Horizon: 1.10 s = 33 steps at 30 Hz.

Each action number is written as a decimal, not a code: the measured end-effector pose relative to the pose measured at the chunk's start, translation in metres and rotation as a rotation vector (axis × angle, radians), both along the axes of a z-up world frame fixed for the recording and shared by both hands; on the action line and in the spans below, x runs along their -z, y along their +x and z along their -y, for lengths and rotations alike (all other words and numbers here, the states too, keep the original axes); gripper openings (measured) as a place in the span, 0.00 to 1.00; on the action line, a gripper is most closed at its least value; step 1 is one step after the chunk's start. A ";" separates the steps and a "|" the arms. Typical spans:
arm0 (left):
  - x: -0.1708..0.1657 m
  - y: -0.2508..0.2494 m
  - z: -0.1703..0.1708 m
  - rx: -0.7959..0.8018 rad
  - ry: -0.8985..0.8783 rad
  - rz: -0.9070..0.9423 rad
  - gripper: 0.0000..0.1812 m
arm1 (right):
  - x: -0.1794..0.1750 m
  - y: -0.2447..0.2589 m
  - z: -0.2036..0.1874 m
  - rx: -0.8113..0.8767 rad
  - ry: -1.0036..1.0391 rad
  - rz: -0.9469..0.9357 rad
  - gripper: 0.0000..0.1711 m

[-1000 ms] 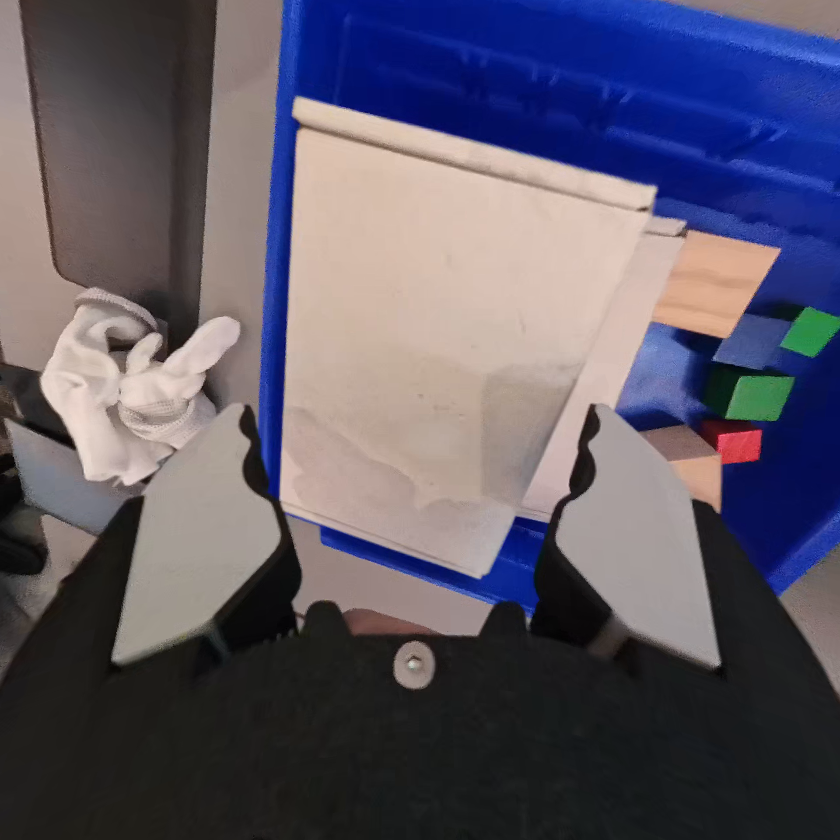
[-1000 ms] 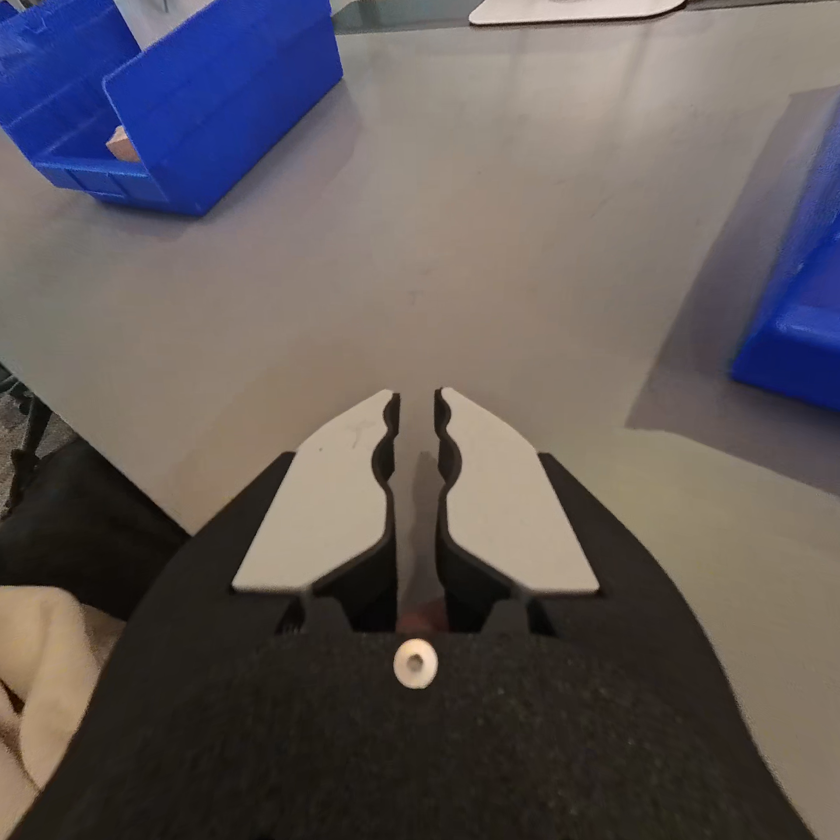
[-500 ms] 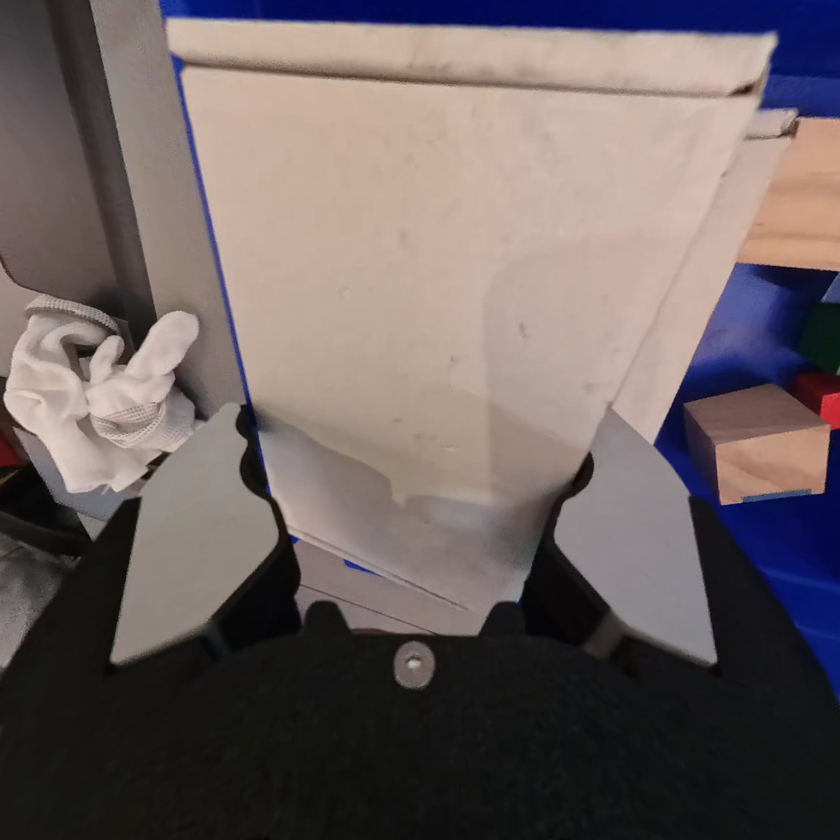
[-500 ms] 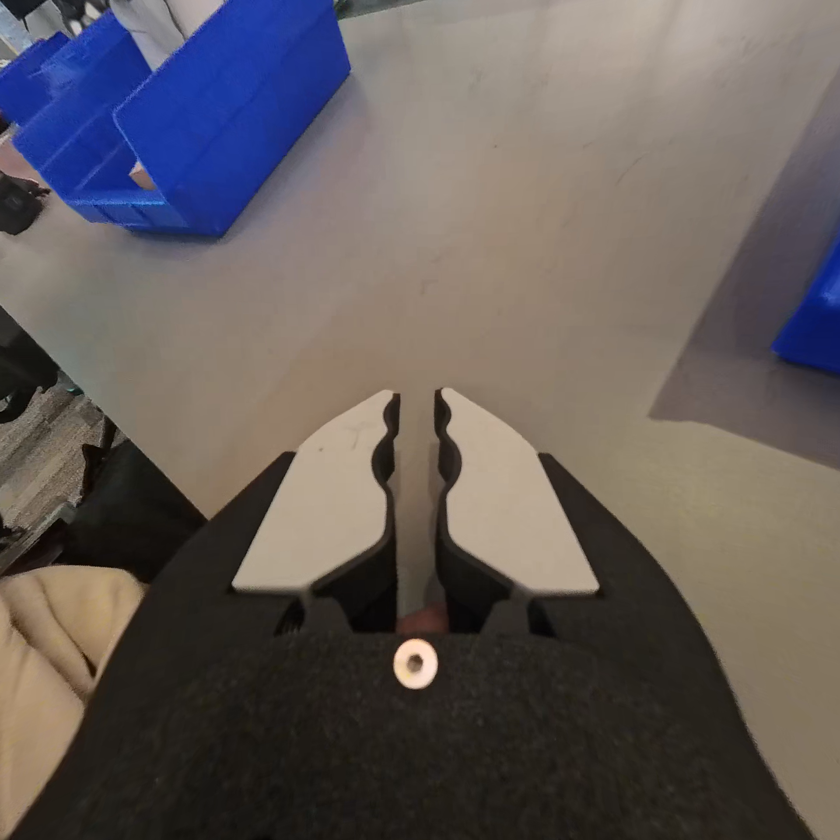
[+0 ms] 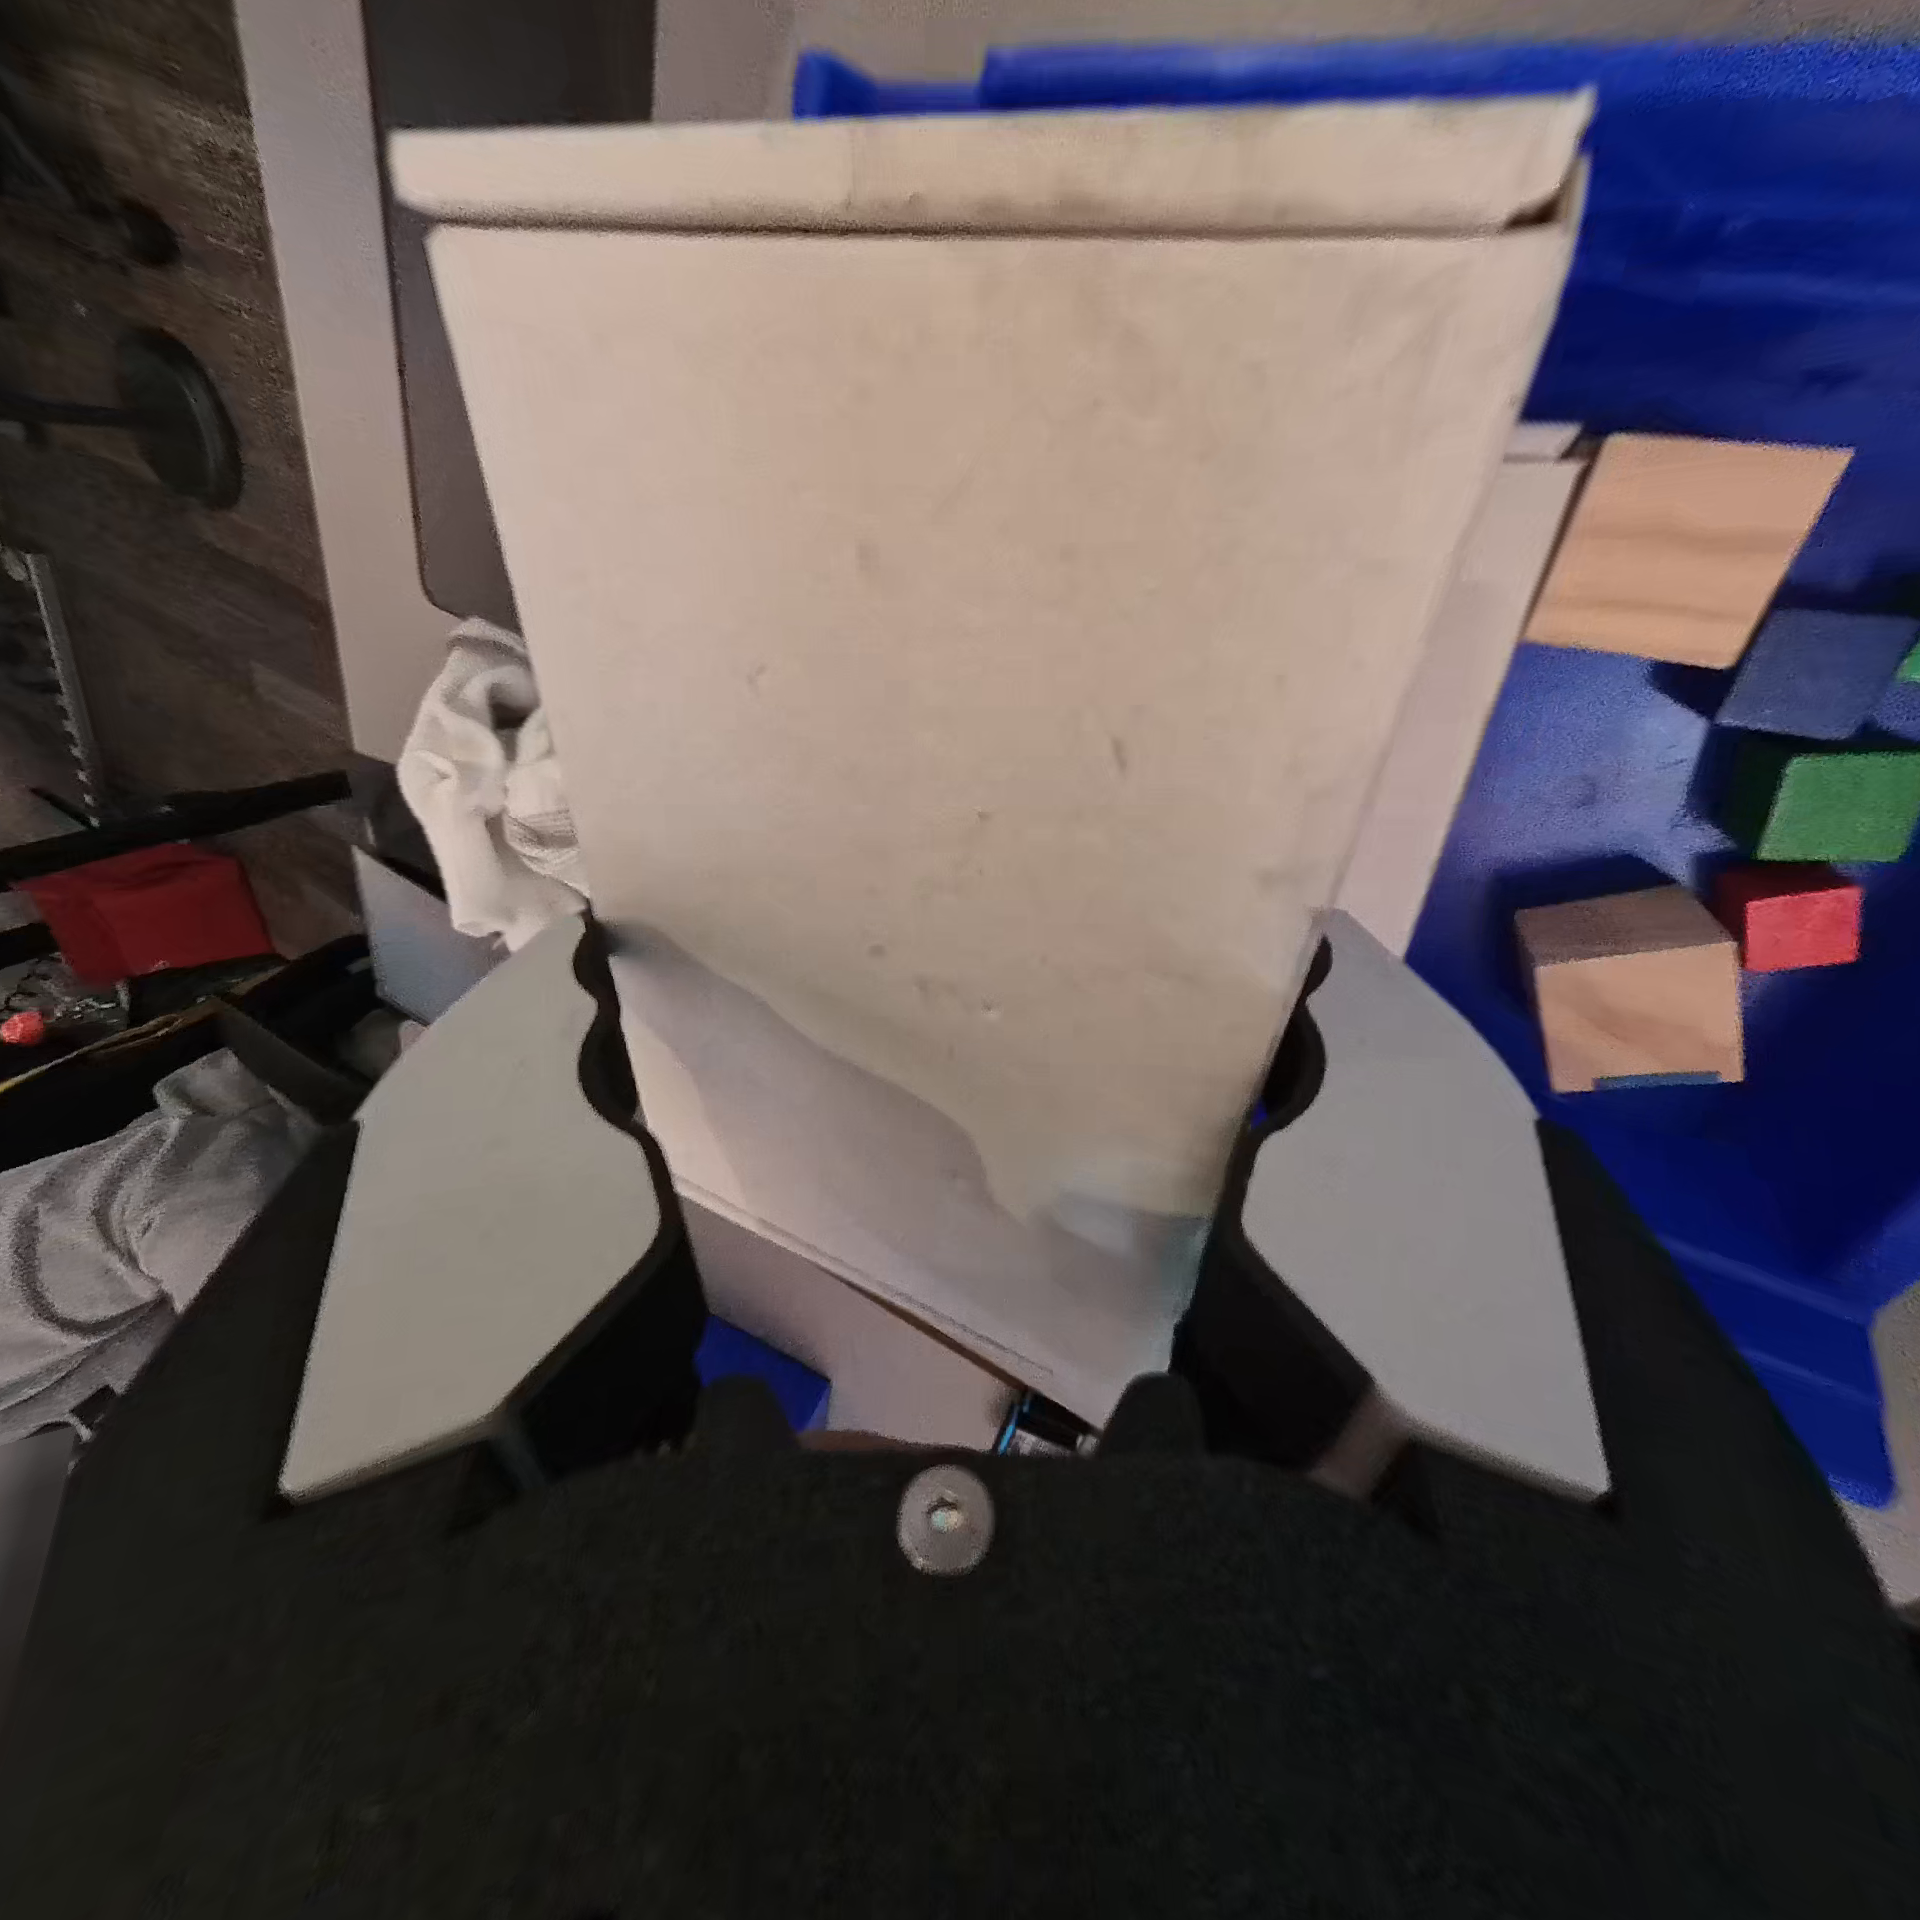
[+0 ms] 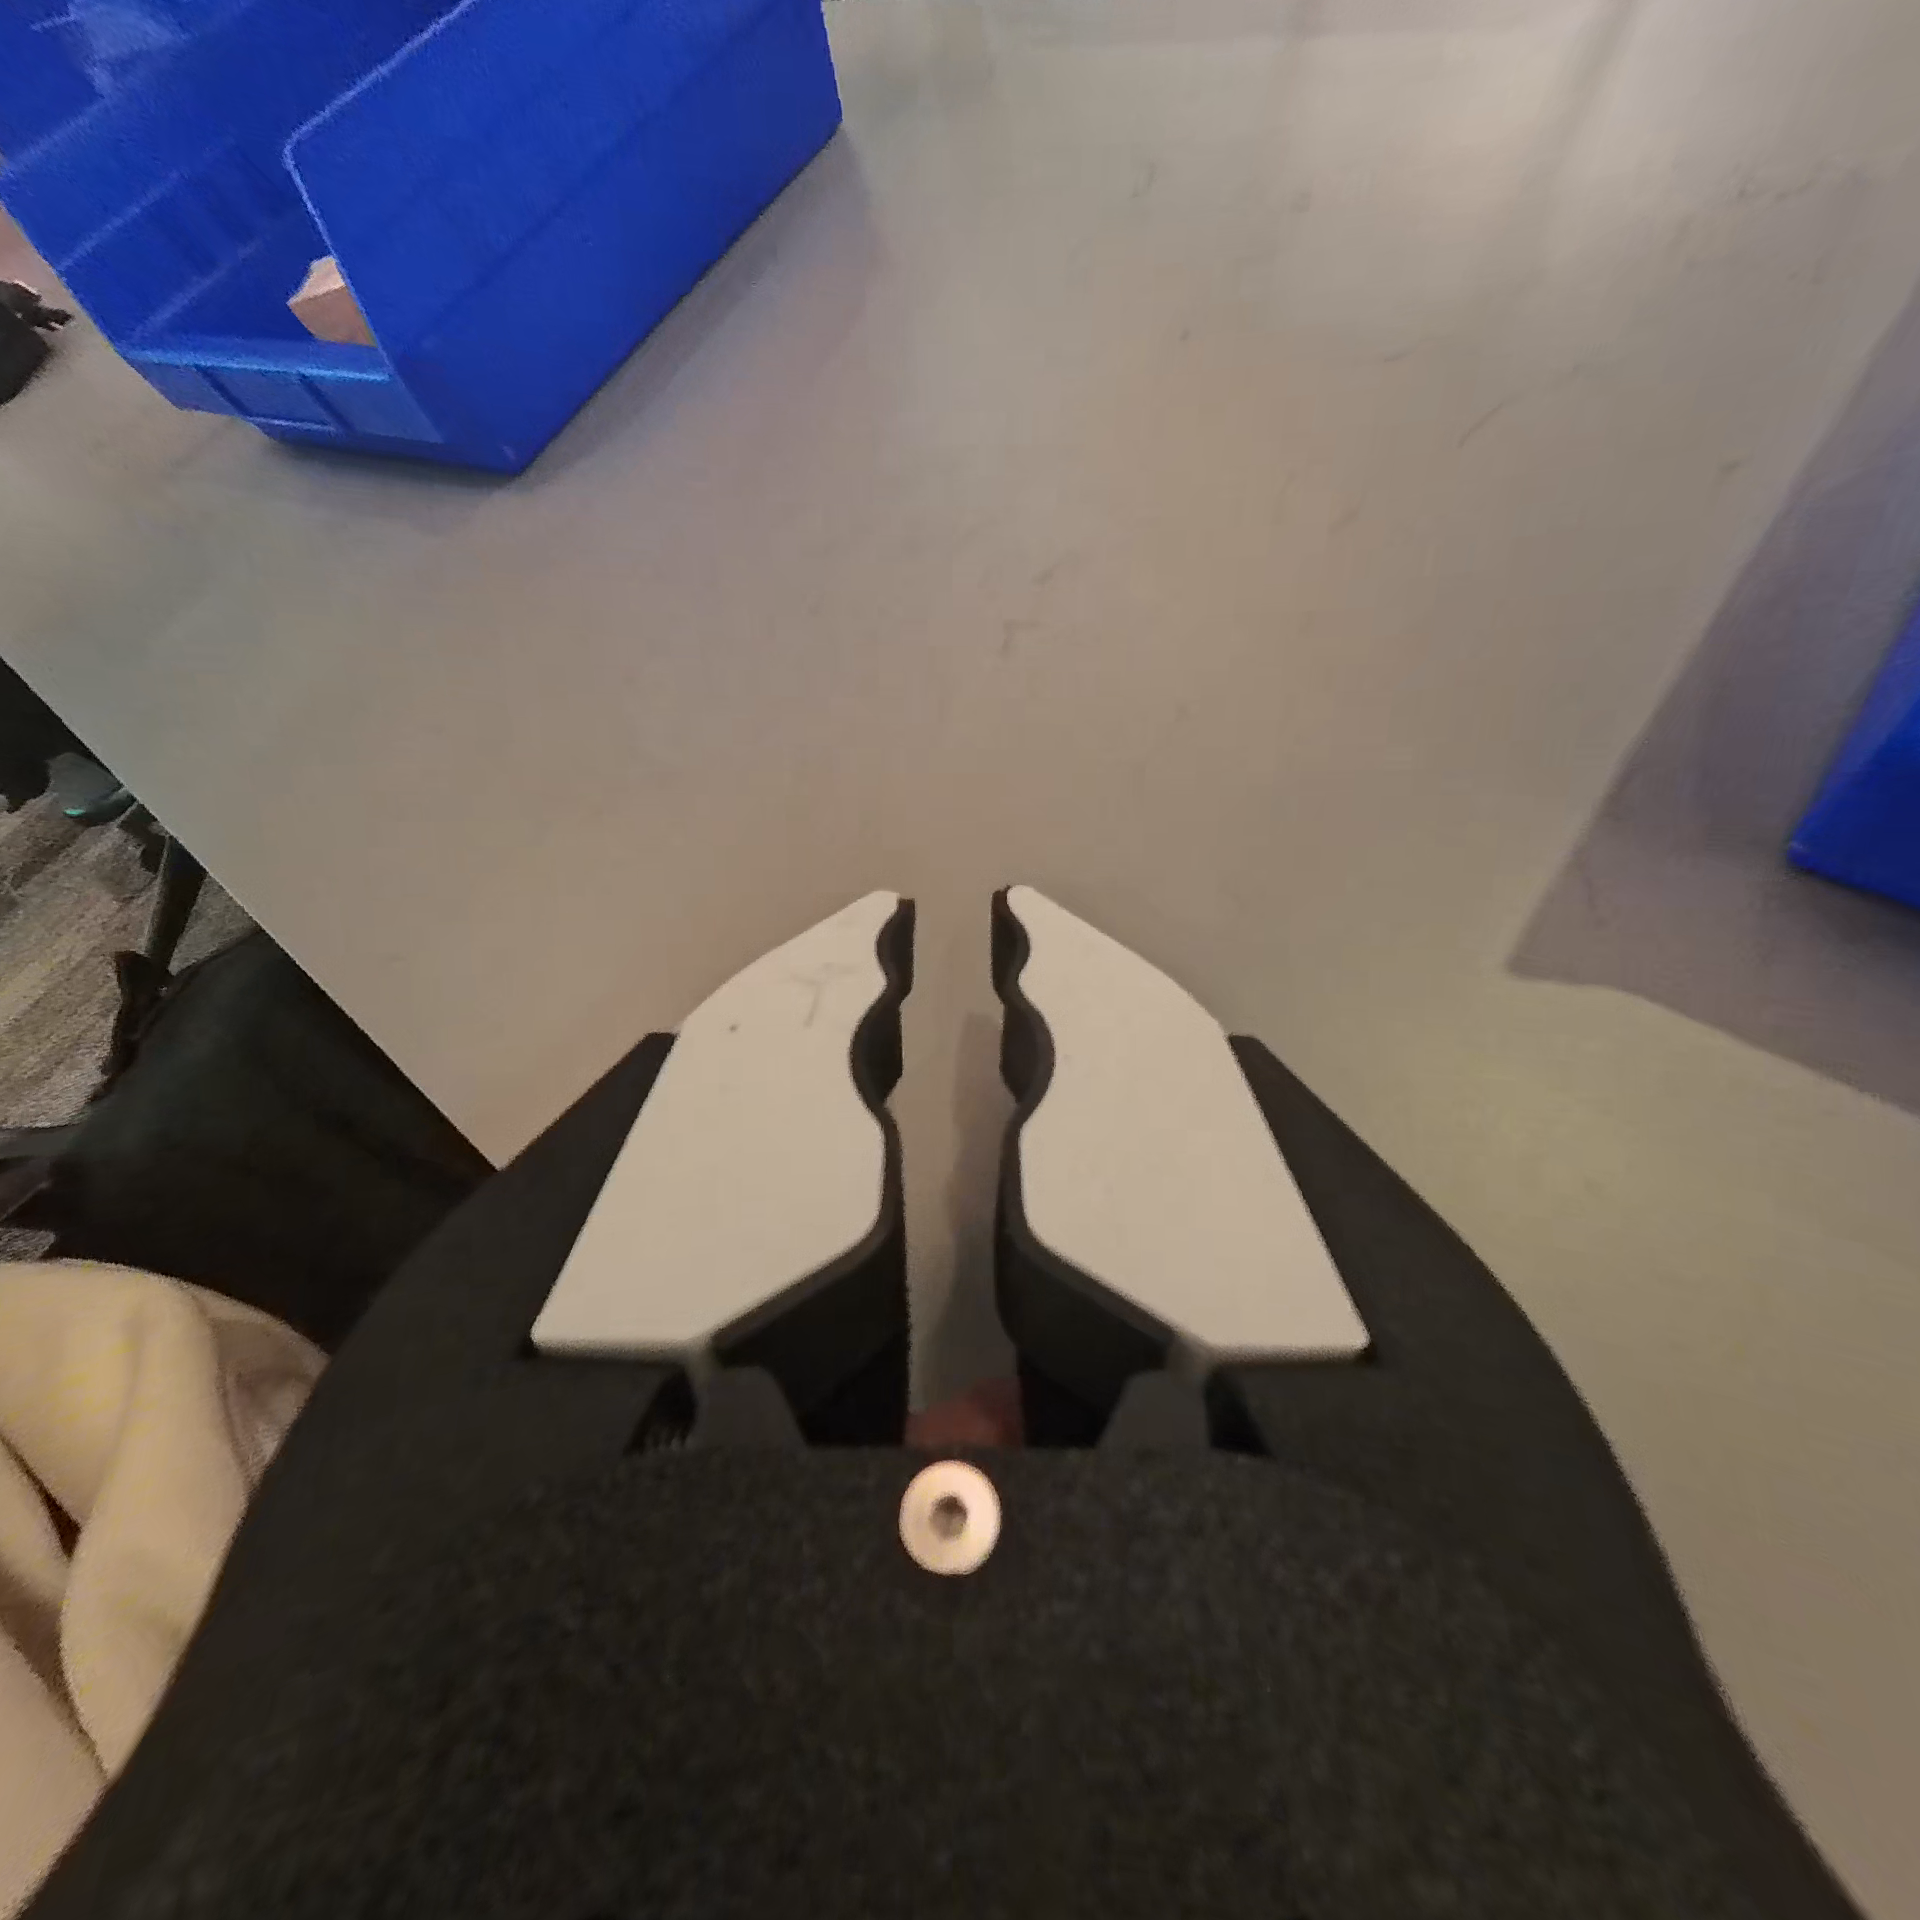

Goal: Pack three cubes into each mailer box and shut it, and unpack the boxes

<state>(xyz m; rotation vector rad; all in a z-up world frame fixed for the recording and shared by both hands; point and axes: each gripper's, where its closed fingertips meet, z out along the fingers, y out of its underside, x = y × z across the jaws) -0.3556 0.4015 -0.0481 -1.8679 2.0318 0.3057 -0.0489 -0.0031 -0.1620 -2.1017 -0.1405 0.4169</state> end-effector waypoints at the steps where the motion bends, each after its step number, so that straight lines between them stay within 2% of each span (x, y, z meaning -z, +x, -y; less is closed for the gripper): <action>1: -0.010 0.009 0.008 0.008 -0.015 0.029 0.66 | 0.000 0.000 0.000 0.005 0.004 0.005 0.08; 3: -0.025 0.040 0.036 0.048 -0.092 0.099 0.66 | -0.001 0.001 -0.001 0.012 0.009 0.013 0.08; 6: -0.030 0.102 0.104 0.171 -0.299 0.164 0.66 | -0.006 0.001 -0.004 0.020 0.035 0.025 0.08; 10: 0.000 0.169 0.189 0.303 -0.592 0.073 0.66 | -0.031 -0.003 -0.022 -0.026 0.119 0.010 0.13; 13: 0.041 0.199 0.225 0.328 -0.745 -0.071 0.66 | -0.034 -0.010 -0.037 -0.105 0.090 0.055 0.21; 16: 0.081 0.215 0.246 0.314 -0.836 -0.217 0.67 | -0.038 -0.005 -0.054 -0.086 0.119 0.158 0.34; 19: 0.102 0.224 0.260 0.313 -0.899 -0.318 0.67 | -0.060 -0.005 -0.071 -0.112 0.246 0.418 0.42; 21: 0.101 0.237 0.270 0.310 -0.960 -0.301 0.67 | -0.069 -0.009 -0.084 -0.179 0.324 0.646 0.44; 23: 0.100 0.248 0.275 0.307 -0.984 -0.281 0.67 | -0.062 -0.017 -0.098 -0.277 0.323 0.807 0.46; 26: 0.100 0.247 0.281 0.304 -0.996 -0.295 0.68 | -0.046 -0.011 -0.116 -0.378 0.221 0.915 0.42; 27: 0.097 0.247 0.281 0.298 -0.998 -0.273 0.68 | -0.046 -0.009 -0.117 -0.415 0.182 0.905 0.41; 29: 0.082 0.246 0.279 0.314 -0.988 -0.149 0.61 | -0.047 0.001 -0.114 -0.490 0.091 0.856 0.41; 31: 0.064 0.247 0.274 0.315 -0.918 0.045 0.64 | -0.052 0.013 -0.114 -0.523 0.035 0.783 0.41; 33: 0.046 0.248 0.266 0.289 -0.767 0.287 0.66 | -0.056 0.024 -0.115 -0.550 -0.015 0.705 0.40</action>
